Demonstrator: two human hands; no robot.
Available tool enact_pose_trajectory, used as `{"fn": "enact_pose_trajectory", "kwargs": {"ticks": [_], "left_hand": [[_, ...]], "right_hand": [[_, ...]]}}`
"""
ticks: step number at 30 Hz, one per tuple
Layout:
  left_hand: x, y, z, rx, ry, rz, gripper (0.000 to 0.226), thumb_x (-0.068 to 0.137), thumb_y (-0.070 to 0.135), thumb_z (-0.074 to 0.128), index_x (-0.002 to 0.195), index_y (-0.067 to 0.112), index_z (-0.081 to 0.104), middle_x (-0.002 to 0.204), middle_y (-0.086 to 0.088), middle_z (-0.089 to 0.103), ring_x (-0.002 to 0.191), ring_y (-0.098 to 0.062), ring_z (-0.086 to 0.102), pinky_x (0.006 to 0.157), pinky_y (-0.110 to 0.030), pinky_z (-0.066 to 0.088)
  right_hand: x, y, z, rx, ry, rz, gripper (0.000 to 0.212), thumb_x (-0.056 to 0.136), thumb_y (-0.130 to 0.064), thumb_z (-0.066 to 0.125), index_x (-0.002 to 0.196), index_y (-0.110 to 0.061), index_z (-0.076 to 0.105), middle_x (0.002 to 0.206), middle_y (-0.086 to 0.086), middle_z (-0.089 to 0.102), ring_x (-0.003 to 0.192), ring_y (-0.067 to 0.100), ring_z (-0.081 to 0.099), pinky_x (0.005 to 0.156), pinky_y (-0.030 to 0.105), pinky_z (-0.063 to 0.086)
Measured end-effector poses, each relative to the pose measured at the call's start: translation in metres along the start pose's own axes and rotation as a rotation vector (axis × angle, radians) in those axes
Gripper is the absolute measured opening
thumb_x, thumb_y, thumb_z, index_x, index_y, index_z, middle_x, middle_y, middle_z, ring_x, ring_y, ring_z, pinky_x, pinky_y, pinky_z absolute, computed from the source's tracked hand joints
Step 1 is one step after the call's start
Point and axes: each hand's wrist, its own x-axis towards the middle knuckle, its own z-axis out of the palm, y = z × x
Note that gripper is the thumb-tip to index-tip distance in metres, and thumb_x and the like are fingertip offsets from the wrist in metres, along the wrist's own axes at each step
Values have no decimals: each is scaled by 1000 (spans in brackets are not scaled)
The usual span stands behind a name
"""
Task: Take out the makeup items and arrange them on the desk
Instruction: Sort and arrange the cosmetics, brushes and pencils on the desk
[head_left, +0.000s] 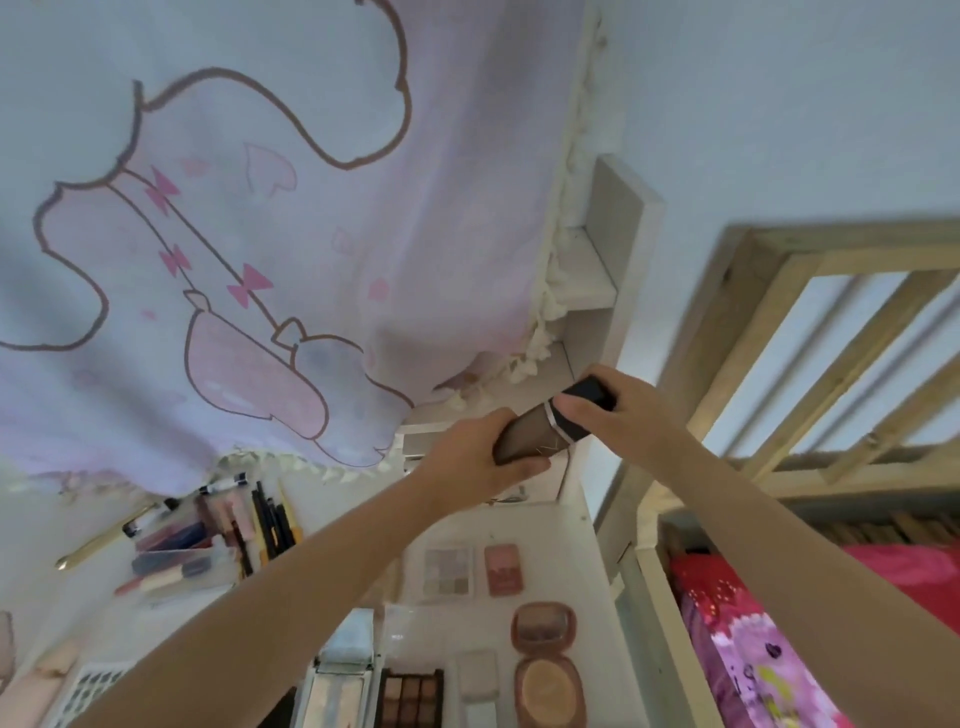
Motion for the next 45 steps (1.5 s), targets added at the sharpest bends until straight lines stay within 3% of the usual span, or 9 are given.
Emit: {"fn": "enact_pose_trajectory", "kwargs": {"ticks": [10, 15, 20, 24, 28, 31, 33, 38, 45], "left_hand": [[12, 3, -17, 233, -111, 88, 29, 84, 49, 54, 94, 23, 46, 65, 17, 41, 59, 2, 39, 51, -14, 26], [6, -33, -29, 33, -133, -66, 20, 84, 35, 60, 90, 18, 51, 69, 6, 50, 60, -11, 51, 53, -15, 38], [13, -34, -1, -107, -134, -44, 16, 84, 31, 61, 88, 21, 49, 68, 8, 50, 59, -7, 50, 56, -18, 41], [12, -36, 22, -320, -125, -30, 20, 85, 20, 60, 98, 22, 45, 74, 10, 50, 58, 2, 51, 52, -8, 41], [14, -51, 47, -364, -192, -58, 29, 85, 10, 60, 113, 5, 51, 96, -1, 55, 87, -16, 53, 83, -31, 46], [21, -64, 68, -294, -186, -110, 25, 83, 10, 62, 106, 1, 55, 91, -4, 54, 83, -19, 48, 71, -16, 37], [24, -68, 83, -325, -190, -172, 29, 82, 8, 63, 109, 3, 54, 90, -2, 52, 84, -17, 48, 72, -19, 37], [35, -79, 123, -455, -233, -247, 26, 81, -6, 58, 94, 12, 47, 86, -1, 49, 82, -19, 44, 57, -1, 38], [48, -86, 155, -370, -273, -250, 22, 76, 4, 64, 98, 5, 58, 95, -14, 62, 86, -22, 55, 79, -29, 43]], "right_hand": [[-5, 12, 13, 457, 122, 277, 18, 83, -20, 57, 66, -14, 51, 58, -1, 47, 38, 2, 38, 34, 15, 27], [-3, 32, -54, 531, 481, 375, 23, 88, -22, 51, 66, -20, 48, 61, 1, 35, 35, 6, 31, 33, 12, 21], [-2, 32, -23, 451, 203, 331, 21, 89, -33, 51, 75, -18, 52, 56, -1, 40, 28, 1, 32, 30, 13, 26], [-6, 37, -11, 436, 150, 316, 19, 91, -26, 50, 76, -13, 50, 50, -3, 38, 29, 2, 30, 31, 14, 26], [-11, 52, -3, 248, 1, 283, 12, 88, -19, 56, 79, -12, 52, 51, -4, 41, 32, 0, 34, 36, 15, 29], [-12, 68, 5, 179, -21, 379, 20, 86, -21, 58, 93, -3, 53, 57, 0, 42, 33, 0, 37, 36, 12, 30], [-15, 84, 11, 159, -4, 466, 24, 86, -21, 58, 100, -2, 54, 60, 1, 45, 39, 2, 39, 38, 14, 32], [-16, 111, 29, -13, -21, 482, 26, 81, -19, 65, 101, -4, 57, 73, -3, 53, 70, 14, 51, 61, 21, 39], [-5, 126, 44, -149, -153, 401, 29, 79, -15, 67, 103, -4, 58, 78, -4, 53, 65, -4, 46, 56, -1, 35]]}}
